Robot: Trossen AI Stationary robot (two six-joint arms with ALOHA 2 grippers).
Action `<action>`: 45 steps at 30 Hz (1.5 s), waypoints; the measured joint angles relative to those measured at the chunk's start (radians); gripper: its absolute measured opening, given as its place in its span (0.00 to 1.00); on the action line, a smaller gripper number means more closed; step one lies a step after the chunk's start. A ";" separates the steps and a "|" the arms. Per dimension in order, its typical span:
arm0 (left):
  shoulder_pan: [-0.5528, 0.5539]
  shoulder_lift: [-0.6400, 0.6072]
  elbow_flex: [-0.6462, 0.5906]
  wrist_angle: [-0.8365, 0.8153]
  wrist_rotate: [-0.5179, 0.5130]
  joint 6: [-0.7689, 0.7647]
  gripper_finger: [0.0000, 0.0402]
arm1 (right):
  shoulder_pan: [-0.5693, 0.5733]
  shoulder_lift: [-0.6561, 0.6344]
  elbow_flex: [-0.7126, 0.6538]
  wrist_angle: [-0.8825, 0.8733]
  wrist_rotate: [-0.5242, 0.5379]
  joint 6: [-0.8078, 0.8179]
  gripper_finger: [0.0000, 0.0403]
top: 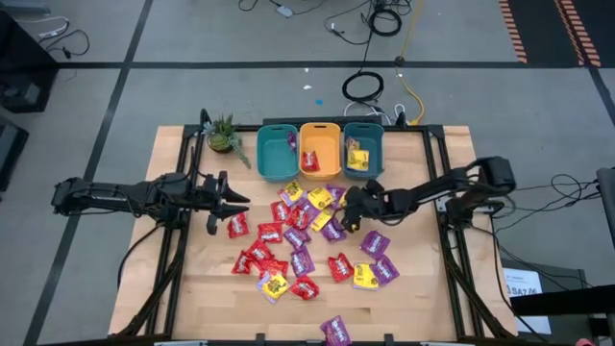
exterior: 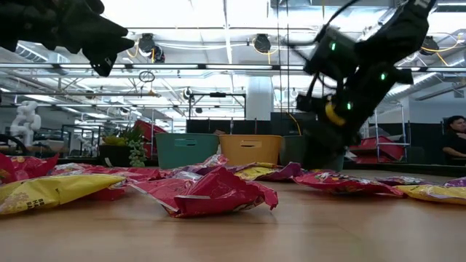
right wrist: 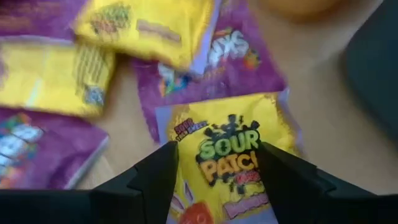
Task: Sort candy
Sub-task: Put the yellow candy into the dark blue bin
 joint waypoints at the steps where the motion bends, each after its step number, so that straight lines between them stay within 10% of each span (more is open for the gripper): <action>1: 0.000 0.000 0.000 0.000 0.000 0.000 0.31 | 0.000 0.024 0.004 -0.005 -0.005 0.018 0.52; 11: 0.000 0.000 0.000 0.001 -0.006 0.000 0.31 | 0.038 0.040 0.003 -0.003 -0.089 0.074 0.05; 31: 0.000 0.000 0.000 0.000 -0.019 0.007 0.31 | -0.058 -0.623 -0.003 -0.198 0.006 0.075 0.00; 45: 0.000 0.000 0.000 0.000 -0.035 0.002 0.31 | -0.464 -0.494 0.130 -0.178 -0.135 -0.169 0.01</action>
